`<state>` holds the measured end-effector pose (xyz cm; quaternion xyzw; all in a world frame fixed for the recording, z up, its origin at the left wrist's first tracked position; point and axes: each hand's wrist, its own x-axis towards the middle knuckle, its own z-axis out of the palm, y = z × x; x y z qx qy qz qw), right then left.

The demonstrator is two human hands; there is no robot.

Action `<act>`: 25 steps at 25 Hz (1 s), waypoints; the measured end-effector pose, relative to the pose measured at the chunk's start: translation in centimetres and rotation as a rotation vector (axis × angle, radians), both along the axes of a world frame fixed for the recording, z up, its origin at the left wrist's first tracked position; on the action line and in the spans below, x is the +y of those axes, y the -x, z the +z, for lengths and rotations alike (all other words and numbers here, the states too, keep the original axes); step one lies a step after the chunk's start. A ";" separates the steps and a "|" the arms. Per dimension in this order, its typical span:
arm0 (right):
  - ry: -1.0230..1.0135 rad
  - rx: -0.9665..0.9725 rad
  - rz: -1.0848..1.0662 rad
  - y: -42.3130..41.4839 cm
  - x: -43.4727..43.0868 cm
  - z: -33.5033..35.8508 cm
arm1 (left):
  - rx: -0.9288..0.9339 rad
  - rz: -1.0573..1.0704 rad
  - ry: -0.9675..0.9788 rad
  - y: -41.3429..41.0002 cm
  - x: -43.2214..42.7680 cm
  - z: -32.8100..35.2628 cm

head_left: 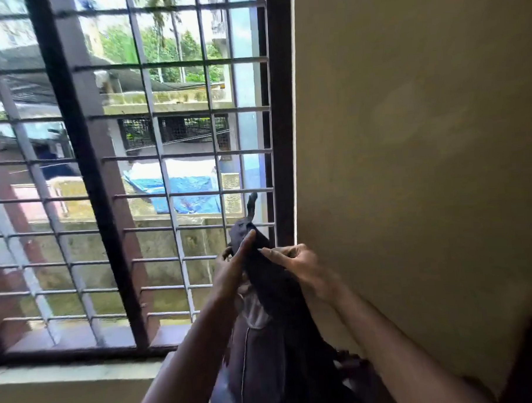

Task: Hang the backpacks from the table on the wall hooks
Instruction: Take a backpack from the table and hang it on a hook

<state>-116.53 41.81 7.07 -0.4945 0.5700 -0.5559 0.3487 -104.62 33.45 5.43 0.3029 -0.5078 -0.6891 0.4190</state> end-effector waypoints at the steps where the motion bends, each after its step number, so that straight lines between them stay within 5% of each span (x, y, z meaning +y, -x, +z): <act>1: -0.003 0.014 0.046 -2.3 0.0 0.4 | 0.008 0.005 -0.043 -2.3 0.1 0.3; 8: 0.085 -0.073 0.134 -22.5 -1.3 2.0 | 0.227 0.154 -0.169 -22.5 1.3 0.4; 14: 0.238 -0.015 0.192 -41.4 -0.5 3.5 | 0.274 0.358 -0.053 -42.7 5.9 3.1; 25: 0.058 -0.180 0.707 -70.6 1.0 1.0 | 0.026 0.865 0.013 -72.4 15.2 2.7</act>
